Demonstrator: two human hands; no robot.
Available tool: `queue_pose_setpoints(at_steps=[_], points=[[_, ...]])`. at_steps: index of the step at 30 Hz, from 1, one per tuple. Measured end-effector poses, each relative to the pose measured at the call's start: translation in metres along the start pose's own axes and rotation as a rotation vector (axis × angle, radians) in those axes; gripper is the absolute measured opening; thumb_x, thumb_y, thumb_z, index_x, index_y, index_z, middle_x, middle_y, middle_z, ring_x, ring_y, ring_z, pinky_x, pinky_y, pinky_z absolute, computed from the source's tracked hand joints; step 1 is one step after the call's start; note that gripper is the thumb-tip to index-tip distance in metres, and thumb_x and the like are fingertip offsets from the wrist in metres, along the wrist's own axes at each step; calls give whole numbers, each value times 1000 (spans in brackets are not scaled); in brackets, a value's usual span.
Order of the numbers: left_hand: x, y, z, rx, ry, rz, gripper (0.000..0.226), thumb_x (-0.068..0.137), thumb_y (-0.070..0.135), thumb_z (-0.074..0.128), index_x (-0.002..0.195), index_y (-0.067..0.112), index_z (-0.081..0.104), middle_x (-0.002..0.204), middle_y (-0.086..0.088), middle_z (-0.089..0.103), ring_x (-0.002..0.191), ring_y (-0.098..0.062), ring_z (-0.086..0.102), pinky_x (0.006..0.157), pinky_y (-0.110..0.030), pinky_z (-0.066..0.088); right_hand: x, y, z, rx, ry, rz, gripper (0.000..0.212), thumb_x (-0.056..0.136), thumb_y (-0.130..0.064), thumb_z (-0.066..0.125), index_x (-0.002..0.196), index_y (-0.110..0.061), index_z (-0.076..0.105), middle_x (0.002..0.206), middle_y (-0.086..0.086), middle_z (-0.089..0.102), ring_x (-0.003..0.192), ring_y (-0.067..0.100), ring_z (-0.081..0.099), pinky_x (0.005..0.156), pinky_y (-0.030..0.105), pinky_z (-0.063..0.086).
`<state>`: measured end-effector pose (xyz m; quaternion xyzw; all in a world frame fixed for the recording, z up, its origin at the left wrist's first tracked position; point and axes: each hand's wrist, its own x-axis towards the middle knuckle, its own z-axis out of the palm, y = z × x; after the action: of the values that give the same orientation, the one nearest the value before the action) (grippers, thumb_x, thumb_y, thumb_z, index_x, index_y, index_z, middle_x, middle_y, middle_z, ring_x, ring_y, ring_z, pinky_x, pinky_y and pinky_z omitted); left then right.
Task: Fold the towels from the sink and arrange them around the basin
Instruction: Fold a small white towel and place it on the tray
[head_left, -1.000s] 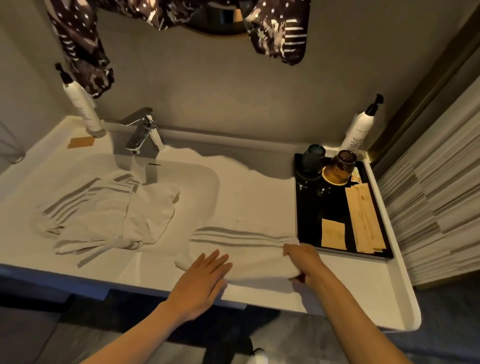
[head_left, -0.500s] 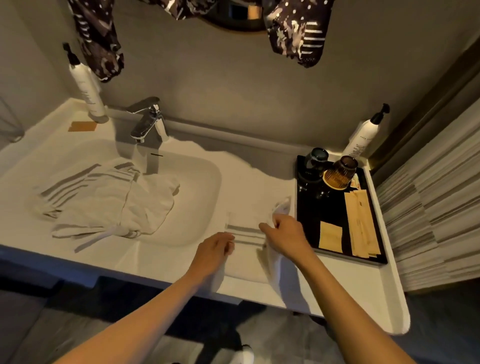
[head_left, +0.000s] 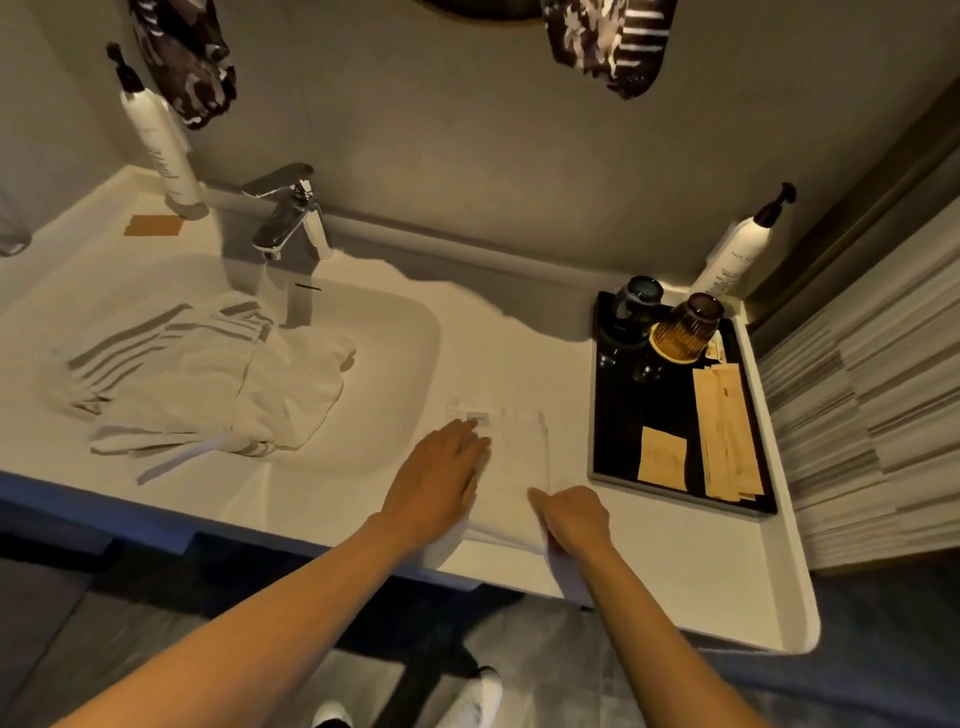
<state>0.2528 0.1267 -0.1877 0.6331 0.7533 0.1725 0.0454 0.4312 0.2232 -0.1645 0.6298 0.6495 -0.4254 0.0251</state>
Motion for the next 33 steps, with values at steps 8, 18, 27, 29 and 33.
queue_pose_setpoints(at_steps=[8,18,27,29,33], points=[[-7,13,20,156,-436,77,66,96,52,-3,156,27,-5,164,4,-11,151,-18,-11,123,-42,-2,-8,11,6,41,-15,55,19,84,-28,61,91,-10,59,87,8,63,73,24,65,64,35,59],[-77,-21,-8,87,-395,278,80,88,43,64,155,25,23,164,1,14,150,-17,12,122,-40,11,-29,72,24,-710,203,-995,67,85,-63,53,135,-19,52,144,8,50,131,28,47,106,45,43],[-63,-16,-34,-588,-194,-255,13,86,36,65,99,38,63,93,11,71,84,-7,65,73,-28,52,-33,64,18,-70,49,-766,21,94,-35,54,106,-22,66,100,-1,68,86,17,58,73,32,46],[-43,-13,-38,-711,-77,-422,11,86,37,72,92,32,65,83,12,70,74,-5,65,65,-24,50,-25,42,13,185,-1,-525,28,93,-48,57,93,-22,68,84,0,70,75,20,62,65,36,48],[-11,-18,-29,-629,-50,-647,30,85,44,71,100,19,64,87,2,67,79,-19,62,63,-29,44,-4,13,8,109,71,-225,46,84,-62,58,74,-17,60,77,2,65,76,24,63,65,41,52]])
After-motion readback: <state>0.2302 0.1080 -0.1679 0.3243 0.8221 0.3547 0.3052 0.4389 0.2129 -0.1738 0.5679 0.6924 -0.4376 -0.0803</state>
